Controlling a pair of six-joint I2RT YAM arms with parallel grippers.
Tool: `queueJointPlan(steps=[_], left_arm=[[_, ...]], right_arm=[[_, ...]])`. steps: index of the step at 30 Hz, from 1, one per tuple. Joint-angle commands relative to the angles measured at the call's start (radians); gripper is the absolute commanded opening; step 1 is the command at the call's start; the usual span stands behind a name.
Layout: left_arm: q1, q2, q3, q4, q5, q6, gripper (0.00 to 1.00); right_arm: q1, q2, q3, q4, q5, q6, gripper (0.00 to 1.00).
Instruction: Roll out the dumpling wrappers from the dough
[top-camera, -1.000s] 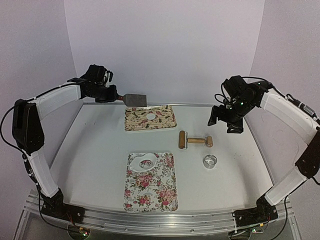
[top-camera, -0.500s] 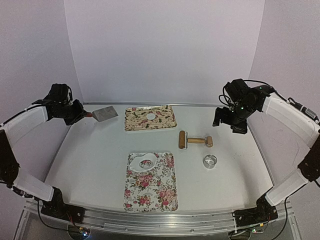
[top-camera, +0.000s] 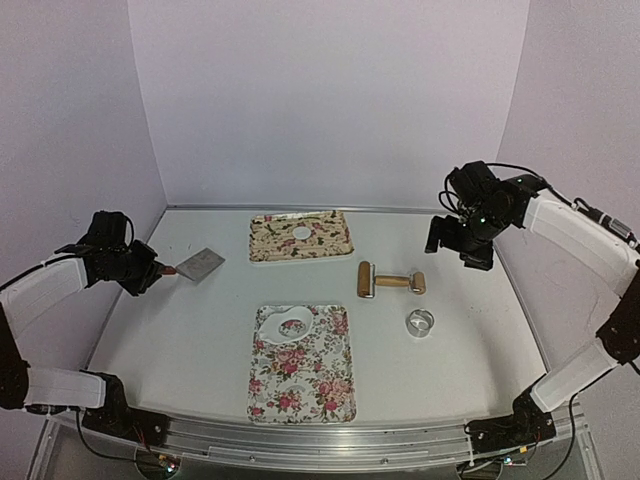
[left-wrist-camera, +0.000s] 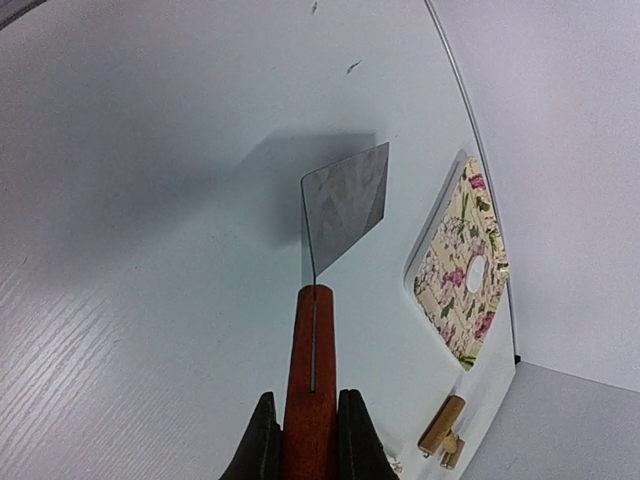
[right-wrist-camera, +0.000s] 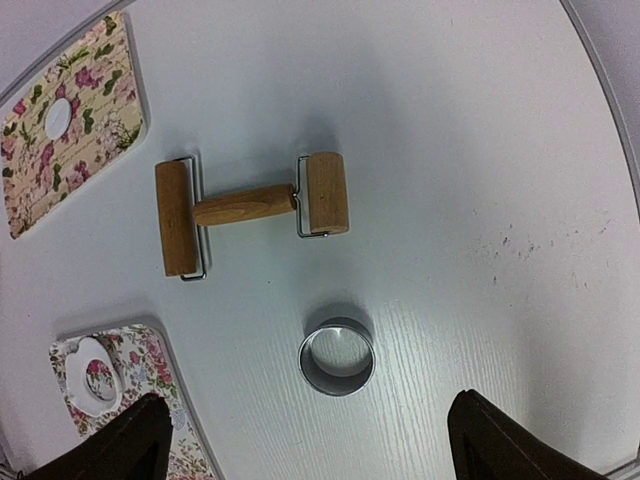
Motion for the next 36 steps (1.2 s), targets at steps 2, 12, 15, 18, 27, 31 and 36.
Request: queueJointPlan(steps=[2,12,15,18,27,31,36], left_arm=[[0.004,-0.025,-0.043,0.146,0.056,-0.096,0.0],[0.002,0.01,-0.079,0.15,0.106,-0.046,0.11],[0.002,0.011,-0.09,0.149,0.114,-0.036,0.17],[0.003,0.003,-0.105,0.14,0.115,-0.026,0.22],[0.003,-0.034,-0.139,0.091,0.091,0.015,0.34],[0.003,-0.055,-0.159,0.07,0.068,0.031,0.4],[0.003,-0.086,-0.153,0.022,0.027,0.066,0.46]], right_arm=[[-0.005,-0.048,-0.028,0.009,0.043,0.034,0.97],[-0.005,-0.074,-0.072,0.015,0.062,0.026,0.97],[-0.005,-0.08,-0.081,0.019,0.065,0.024,0.97],[-0.006,-0.086,-0.088,0.021,0.065,0.024,0.97],[-0.006,-0.109,-0.101,0.022,0.067,0.021,0.97],[-0.006,-0.114,-0.108,0.022,0.061,0.012,0.97],[-0.006,-0.116,-0.11,0.022,0.048,-0.01,0.98]])
